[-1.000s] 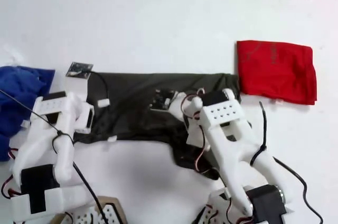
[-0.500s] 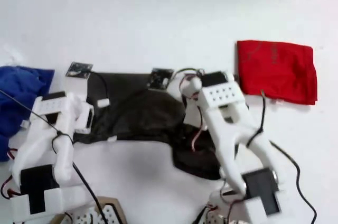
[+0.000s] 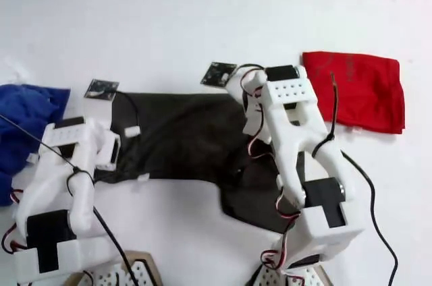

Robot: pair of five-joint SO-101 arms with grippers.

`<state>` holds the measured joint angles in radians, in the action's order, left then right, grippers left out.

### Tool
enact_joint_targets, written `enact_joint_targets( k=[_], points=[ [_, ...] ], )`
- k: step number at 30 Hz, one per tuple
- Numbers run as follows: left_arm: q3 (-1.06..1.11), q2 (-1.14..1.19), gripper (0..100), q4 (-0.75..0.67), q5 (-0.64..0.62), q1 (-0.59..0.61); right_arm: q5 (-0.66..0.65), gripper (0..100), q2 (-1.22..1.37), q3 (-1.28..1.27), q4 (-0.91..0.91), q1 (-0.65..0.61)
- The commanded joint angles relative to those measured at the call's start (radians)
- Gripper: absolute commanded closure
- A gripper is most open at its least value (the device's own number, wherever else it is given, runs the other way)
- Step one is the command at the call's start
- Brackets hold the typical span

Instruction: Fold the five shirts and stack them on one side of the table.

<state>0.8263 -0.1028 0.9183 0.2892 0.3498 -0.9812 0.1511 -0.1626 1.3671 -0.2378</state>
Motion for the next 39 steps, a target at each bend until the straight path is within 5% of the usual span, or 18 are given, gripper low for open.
enact_joint_targets(
  k=[1,14,22,29,39],
  points=[
    [0.001,0.009,89,-0.048,0.003,-0.003,-0.002,97.6,-0.001,0.035,-0.031,-0.001],
    [0.001,0.009,89,-0.048,0.003,-0.003,0.060,89.0,-0.196,0.055,0.180,-0.005],
    [0.001,0.009,89,-0.048,0.003,-0.003,-0.061,88.9,-0.427,-0.198,0.285,-0.019],
    [0.001,0.009,89,-0.048,0.003,-0.003,-0.048,88.7,-0.585,-0.601,-0.004,-0.113],
    [0.001,0.009,89,-0.048,0.003,-0.003,0.084,88.9,-0.533,-0.632,-0.255,-0.091]
  ],
)
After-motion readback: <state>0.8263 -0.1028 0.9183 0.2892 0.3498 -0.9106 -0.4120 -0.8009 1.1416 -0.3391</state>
